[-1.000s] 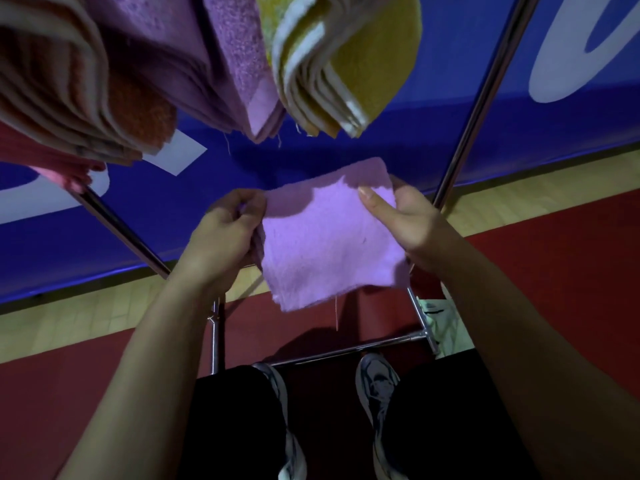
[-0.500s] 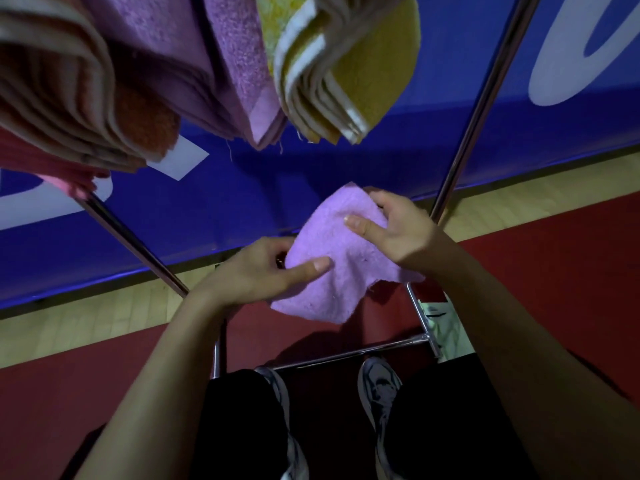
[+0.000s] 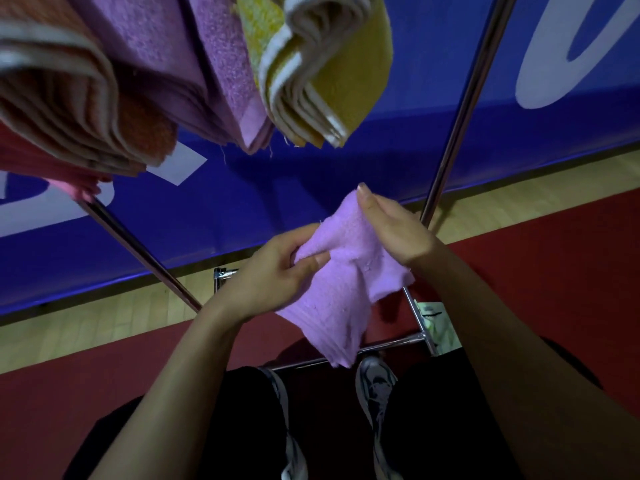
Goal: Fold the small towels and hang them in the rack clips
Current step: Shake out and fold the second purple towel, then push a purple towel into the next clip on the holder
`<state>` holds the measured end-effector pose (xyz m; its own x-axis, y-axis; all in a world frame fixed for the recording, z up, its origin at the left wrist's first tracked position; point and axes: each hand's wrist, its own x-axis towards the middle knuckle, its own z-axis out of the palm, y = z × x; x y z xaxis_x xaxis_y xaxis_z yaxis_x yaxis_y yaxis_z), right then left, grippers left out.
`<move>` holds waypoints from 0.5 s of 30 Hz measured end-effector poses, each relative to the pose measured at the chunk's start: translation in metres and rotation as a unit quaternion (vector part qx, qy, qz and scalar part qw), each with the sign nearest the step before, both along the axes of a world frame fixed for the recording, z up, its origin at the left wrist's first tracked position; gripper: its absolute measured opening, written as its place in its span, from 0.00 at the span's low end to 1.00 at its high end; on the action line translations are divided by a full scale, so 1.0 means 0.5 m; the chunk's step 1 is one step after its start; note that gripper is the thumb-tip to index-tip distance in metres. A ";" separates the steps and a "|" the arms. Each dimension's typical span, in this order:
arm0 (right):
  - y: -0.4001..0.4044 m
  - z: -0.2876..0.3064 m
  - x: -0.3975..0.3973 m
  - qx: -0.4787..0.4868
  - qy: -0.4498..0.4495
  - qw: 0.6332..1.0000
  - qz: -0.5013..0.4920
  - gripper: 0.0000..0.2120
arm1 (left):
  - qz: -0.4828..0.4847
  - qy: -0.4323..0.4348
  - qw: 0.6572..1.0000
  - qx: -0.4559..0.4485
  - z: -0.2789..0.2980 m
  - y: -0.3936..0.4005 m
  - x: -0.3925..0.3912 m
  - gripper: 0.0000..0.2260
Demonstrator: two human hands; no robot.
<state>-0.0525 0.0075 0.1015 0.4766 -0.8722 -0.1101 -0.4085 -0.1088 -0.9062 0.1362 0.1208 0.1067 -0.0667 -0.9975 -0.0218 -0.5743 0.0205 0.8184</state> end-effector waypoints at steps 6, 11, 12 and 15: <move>0.041 0.015 -0.015 -0.071 -0.034 0.997 -0.001 0.25 | 0.005 0.066 0.998 0.009 0.015 0.036 -0.039 0.18; 0.062 0.035 -0.036 -0.167 -0.116 0.978 -0.037 0.18 | 0.005 0.101 0.995 0.018 0.067 0.069 -0.082 0.19; 0.066 0.046 -0.042 -0.172 -0.124 0.976 -0.044 0.18 | 0.001 0.099 0.995 0.014 0.084 0.072 -0.089 0.18; 0.074 0.086 -0.069 -0.185 -0.156 0.968 -0.064 0.17 | -0.022 0.089 0.996 0.000 0.141 0.073 -0.112 0.19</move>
